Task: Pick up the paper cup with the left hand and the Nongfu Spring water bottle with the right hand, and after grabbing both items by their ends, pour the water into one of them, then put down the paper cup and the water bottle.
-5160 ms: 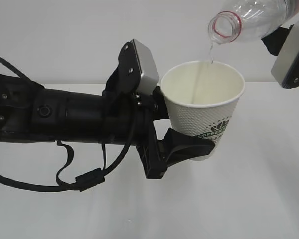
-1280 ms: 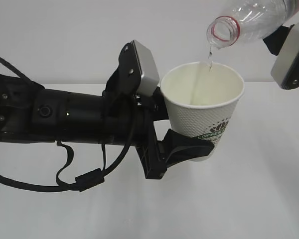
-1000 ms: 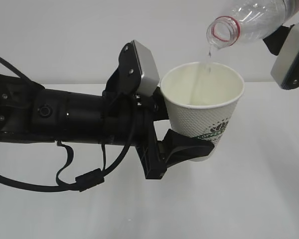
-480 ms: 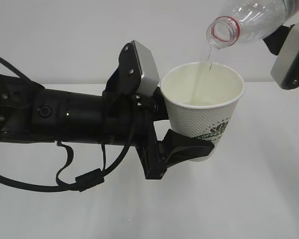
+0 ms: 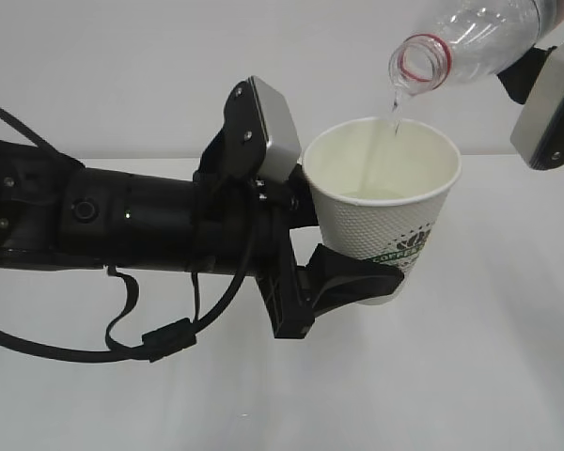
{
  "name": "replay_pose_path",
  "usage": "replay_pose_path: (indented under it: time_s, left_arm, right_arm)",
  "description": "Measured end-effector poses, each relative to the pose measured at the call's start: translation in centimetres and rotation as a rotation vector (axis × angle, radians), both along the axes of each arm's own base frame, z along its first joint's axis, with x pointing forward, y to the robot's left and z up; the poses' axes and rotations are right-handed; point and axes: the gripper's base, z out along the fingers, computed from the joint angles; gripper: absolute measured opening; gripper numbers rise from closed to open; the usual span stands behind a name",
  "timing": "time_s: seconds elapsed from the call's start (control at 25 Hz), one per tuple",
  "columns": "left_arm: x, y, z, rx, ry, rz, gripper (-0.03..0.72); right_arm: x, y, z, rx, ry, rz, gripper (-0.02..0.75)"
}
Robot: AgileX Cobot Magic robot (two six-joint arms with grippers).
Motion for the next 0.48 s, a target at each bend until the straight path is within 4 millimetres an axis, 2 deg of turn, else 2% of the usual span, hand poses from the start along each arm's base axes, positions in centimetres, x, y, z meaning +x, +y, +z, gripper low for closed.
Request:
replay_pose_path:
  time_s: [0.48]
  left_arm:
    - [0.0,0.0,0.0,0.0,0.0,0.0,0.543]
  right_arm:
    - [-0.01,0.01,0.01,-0.001,-0.002,0.001,0.503]
